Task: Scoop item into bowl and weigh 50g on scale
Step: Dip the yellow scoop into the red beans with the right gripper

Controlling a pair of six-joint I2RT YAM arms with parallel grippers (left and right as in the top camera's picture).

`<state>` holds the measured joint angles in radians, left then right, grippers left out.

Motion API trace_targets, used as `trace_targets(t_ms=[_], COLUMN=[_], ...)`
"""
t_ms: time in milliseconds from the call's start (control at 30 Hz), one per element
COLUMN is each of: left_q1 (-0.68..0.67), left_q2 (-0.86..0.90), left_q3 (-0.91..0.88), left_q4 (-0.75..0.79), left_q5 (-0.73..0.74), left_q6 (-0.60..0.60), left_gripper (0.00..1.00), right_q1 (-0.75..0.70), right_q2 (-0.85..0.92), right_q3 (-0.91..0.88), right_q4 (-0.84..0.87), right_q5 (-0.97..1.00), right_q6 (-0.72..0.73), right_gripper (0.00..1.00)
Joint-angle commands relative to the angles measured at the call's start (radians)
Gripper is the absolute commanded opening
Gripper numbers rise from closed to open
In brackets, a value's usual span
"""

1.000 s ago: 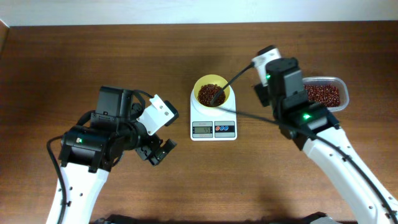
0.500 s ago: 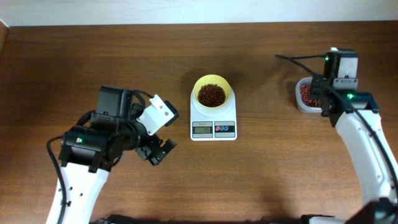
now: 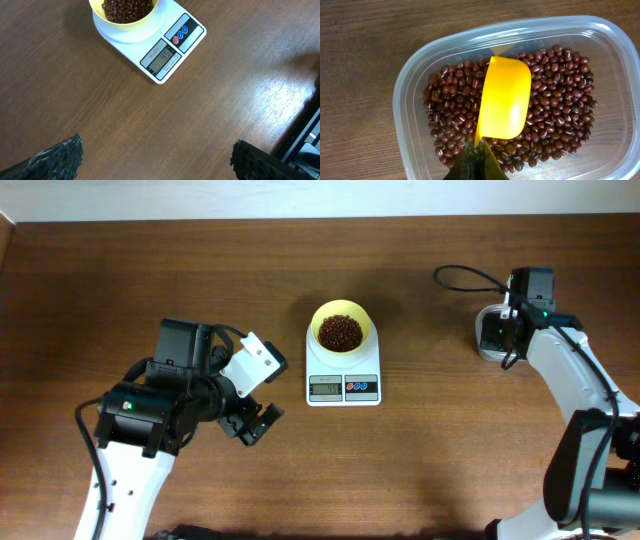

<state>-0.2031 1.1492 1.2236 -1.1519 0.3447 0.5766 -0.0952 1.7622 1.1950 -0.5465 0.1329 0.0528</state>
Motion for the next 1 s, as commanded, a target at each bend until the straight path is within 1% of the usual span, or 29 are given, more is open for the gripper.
trace_targets(t_ms=[0, 67, 133, 300, 400, 600, 667, 800, 900, 967], left_q1=[0.005, 0.005, 0.005, 0.005, 0.005, 0.005, 0.005, 0.005, 0.005, 0.005], left_q2=[-0.005, -0.005, -0.005, -0.005, -0.005, -0.005, -0.005, -0.005, -0.005, -0.005], left_q3=[0.018, 0.018, 0.018, 0.018, 0.018, 0.018, 0.018, 0.018, 0.018, 0.018], left_q4=[0.002, 0.002, 0.002, 0.002, 0.002, 0.002, 0.002, 0.002, 0.002, 0.002], left_q5=[0.015, 0.015, 0.015, 0.015, 0.015, 0.014, 0.015, 0.015, 0.015, 0.014], left_q6=[0.012, 0.012, 0.012, 0.012, 0.012, 0.012, 0.012, 0.012, 0.012, 0.012], left_gripper=[0.99, 0.99, 0.99, 0.99, 0.99, 0.99, 0.99, 0.99, 0.99, 0.99], right_q1=[0.001, -0.006, -0.039, -0.148, -0.196, -0.288, -0.299, -0.3, -0.3, -0.311], right_q2=[-0.018, -0.027, -0.042, -0.055, -0.056, -0.106, -0.127, -0.138, -0.138, -0.138], right_q3=[0.014, 0.014, 0.015, 0.015, 0.016, 0.016, 0.016, 0.016, 0.016, 0.015], right_q4=[-0.005, -0.008, -0.022, -0.048, -0.056, -0.06, -0.062, -0.083, -0.105, -0.106], right_q5=[-0.074, -0.087, -0.144, -0.367, -0.414, -0.415, -0.443, -0.566, -0.578, -0.588], right_q6=[0.02, 0.037, 0.065, 0.065, 0.065, 0.064, 0.064, 0.065, 0.067, 0.112], right_gripper=[0.04, 0.04, 0.04, 0.04, 0.04, 0.04, 0.04, 0.04, 0.04, 0.04])
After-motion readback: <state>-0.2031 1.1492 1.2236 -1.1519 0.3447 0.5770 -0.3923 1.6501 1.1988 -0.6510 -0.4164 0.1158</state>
